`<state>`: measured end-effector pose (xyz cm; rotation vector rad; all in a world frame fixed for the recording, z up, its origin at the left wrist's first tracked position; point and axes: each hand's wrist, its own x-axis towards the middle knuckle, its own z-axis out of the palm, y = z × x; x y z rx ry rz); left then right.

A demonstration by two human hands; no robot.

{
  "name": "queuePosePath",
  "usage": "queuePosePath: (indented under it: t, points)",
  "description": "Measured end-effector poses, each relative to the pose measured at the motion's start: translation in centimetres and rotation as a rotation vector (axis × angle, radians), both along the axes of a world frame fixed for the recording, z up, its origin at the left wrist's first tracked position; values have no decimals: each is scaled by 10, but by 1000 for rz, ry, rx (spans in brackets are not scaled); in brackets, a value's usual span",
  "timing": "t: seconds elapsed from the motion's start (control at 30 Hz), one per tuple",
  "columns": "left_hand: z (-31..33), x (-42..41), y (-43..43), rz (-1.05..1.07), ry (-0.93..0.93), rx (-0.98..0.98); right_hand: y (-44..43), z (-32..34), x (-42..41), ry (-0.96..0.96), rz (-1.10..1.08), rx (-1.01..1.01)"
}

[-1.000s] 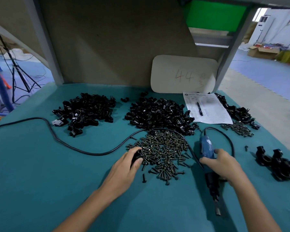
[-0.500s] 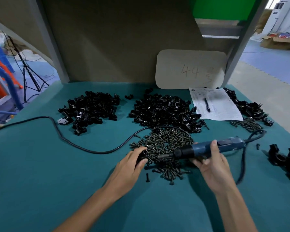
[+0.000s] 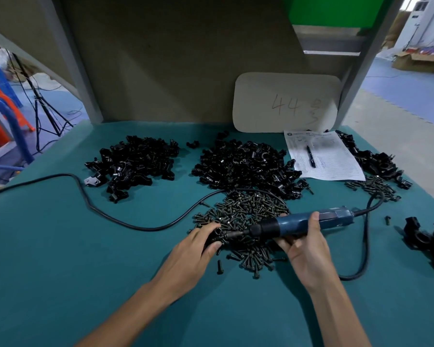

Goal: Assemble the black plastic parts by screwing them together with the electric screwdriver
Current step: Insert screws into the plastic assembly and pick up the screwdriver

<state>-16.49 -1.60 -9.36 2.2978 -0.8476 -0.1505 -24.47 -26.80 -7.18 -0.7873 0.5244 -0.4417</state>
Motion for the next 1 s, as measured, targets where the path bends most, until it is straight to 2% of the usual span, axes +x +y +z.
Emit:
queuePosePath:
  t: [0.27,0.5,0.77,1.0]
  points:
    - [3,-3,0,-80,-75,101,-7,0,0,-36,61,66]
    - [0,-2,2,-95,-70,93,-7,5,-10,-199,153,174]
    - [5,-4,2,-38,-63,49,-3,3,-10,-63,276,-37]
    - [12,-7,-1,-36,-99,126,-8,-2,-8,-36,266,-58]
